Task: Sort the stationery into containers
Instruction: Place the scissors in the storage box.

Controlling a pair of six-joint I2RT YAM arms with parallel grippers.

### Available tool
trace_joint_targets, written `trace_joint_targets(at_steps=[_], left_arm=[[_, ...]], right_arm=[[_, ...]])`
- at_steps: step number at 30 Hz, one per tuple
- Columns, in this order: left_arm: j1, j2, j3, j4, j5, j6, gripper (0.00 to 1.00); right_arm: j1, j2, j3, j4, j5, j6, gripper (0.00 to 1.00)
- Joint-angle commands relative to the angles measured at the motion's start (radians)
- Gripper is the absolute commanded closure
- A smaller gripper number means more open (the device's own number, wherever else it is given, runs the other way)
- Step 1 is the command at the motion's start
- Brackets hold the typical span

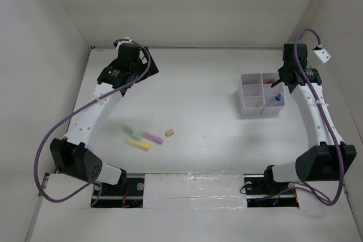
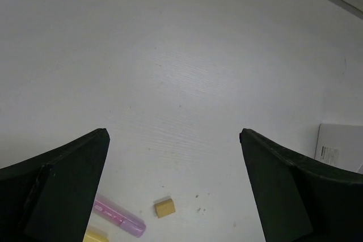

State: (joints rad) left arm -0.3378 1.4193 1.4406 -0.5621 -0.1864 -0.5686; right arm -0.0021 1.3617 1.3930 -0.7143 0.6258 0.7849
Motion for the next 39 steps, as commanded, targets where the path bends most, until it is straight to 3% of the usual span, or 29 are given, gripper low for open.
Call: trace_joint_targets(at_steps=[1,10,39], left_arm=[[-0.044,-0.091,-0.006,-0.009,-0.039,0.073,0.00],[-0.078,-0.125,0.041,-0.061,-0.075,0.062,0.00],[-0.078,-0.174,0.007,-0.104,-0.088,0.068,0.00]], right_arm=[[-0.006,0.043,0.087,-0.114,0.109,0.124,1.00],[-0.036,-0.013,-0.026,-0.025,0.109,0.125,1.00],[-0.064,-0.030,-0.045,0.009,0.066,0.106,1.00]])
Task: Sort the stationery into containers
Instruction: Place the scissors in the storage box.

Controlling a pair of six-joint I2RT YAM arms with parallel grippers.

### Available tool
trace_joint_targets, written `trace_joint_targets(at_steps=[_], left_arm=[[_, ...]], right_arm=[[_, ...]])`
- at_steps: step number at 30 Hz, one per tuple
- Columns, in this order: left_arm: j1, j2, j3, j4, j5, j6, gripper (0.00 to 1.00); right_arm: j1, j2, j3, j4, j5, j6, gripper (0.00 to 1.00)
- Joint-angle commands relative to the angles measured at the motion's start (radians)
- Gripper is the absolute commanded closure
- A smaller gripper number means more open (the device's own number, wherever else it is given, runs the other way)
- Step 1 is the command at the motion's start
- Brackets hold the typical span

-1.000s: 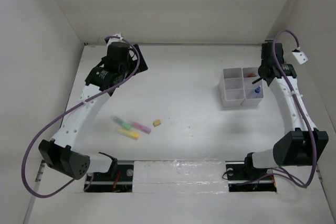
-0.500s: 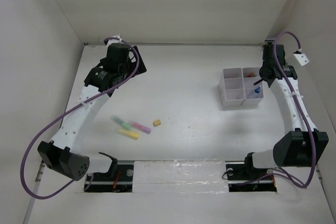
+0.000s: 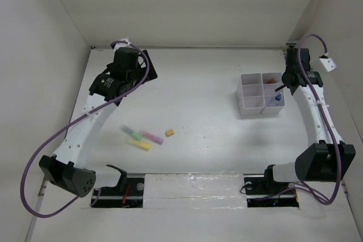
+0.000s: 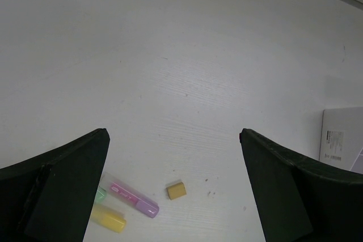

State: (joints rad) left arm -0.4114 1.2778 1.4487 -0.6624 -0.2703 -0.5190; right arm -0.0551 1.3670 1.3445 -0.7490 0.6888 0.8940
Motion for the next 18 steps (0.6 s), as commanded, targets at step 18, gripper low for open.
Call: trace_joint_targets(at_steps=[18], left_arm=[[-0.004,-0.052,-0.028,0.015,0.005,0.019,0.00]], right_arm=[[-0.020,-0.045,0.004,0.062,-0.015,-0.012,1.00]])
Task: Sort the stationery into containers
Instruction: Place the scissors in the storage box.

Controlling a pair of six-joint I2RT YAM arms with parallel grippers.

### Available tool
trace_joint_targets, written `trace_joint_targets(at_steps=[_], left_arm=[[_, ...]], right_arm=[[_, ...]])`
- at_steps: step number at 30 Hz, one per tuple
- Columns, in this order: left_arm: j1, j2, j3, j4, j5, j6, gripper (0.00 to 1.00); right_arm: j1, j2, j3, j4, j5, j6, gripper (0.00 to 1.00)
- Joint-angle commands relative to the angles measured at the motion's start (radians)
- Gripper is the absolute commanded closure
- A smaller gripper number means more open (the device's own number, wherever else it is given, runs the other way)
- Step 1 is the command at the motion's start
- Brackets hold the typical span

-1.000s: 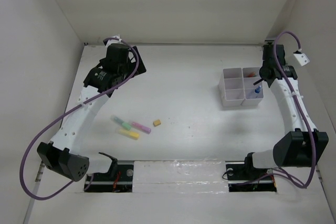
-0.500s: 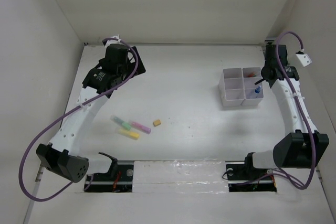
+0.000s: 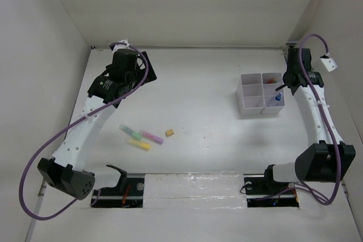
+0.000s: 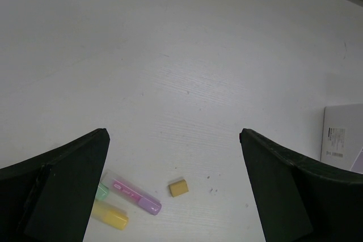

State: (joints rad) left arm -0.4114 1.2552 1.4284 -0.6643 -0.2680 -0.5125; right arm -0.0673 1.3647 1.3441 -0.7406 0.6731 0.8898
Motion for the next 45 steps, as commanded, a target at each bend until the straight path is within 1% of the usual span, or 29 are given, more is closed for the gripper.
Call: trace_joint_targets(at_steps=[1,11,21,31,41,45], left_arm=[[-0.004,-0.030,-0.008,0.017,0.003,0.012,0.00],[-0.004,-0.039,-0.017,0.017,0.003,0.022,0.00],[-0.004,-0.049,-0.026,0.017,0.012,0.022,0.00],[-0.004,-0.079,-0.068,0.026,-0.016,0.031,0.00],[-0.004,-0.079,-0.077,0.035,0.004,0.040,0.00],[-0.004,-0.079,-0.077,0.035,0.015,0.040,0.00]], right_arm=[[-0.008,-0.042,-0.006,0.053,0.000,-0.008,1.00],[-0.017,-0.029,-0.042,0.136,-0.018,-0.018,1.00],[-0.048,0.033,-0.095,0.286,-0.062,-0.018,1.00],[-0.058,0.088,-0.086,0.314,-0.063,-0.028,1.00],[-0.058,0.108,-0.161,0.444,-0.081,-0.019,1.00],[-0.058,0.126,-0.161,0.434,-0.081,0.001,1.00]])
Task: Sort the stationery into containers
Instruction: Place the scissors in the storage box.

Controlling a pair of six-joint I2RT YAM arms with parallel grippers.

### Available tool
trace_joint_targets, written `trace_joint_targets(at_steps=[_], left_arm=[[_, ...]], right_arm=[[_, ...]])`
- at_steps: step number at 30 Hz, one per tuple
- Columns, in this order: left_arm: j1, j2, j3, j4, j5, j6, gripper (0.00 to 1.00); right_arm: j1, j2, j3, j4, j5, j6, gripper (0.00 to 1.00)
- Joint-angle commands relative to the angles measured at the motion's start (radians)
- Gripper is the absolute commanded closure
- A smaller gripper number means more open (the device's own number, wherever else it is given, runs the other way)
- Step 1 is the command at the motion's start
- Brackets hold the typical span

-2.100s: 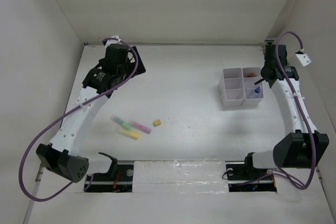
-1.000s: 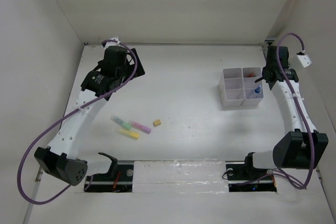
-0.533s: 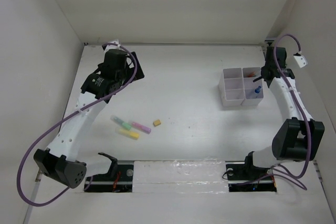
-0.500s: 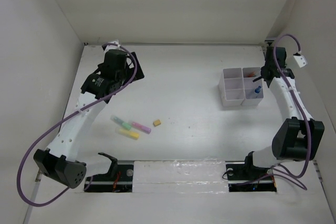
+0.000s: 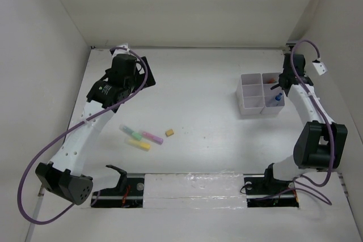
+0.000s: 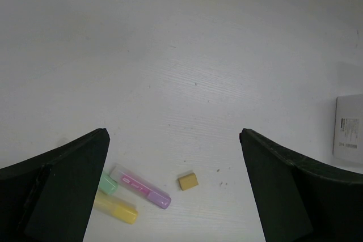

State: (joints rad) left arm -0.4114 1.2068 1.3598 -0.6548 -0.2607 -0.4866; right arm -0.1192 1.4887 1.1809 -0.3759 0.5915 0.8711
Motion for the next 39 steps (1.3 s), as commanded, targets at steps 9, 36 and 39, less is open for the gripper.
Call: trace_joint_targets(at_steps=[9,36,39], left_arm=[[-0.004,-0.030,-0.018,0.035,0.008,0.023,0.00],[-0.013,-0.021,-0.027,0.044,0.017,0.033,0.00],[-0.013,-0.021,-0.036,0.053,0.017,0.033,0.00]], right_arm=[[-0.007,0.044,0.002,0.060,0.030,0.020,1.00],[0.044,0.091,0.014,-0.012,0.111,0.097,0.69],[0.044,0.100,0.023,-0.027,0.111,0.108,0.59]])
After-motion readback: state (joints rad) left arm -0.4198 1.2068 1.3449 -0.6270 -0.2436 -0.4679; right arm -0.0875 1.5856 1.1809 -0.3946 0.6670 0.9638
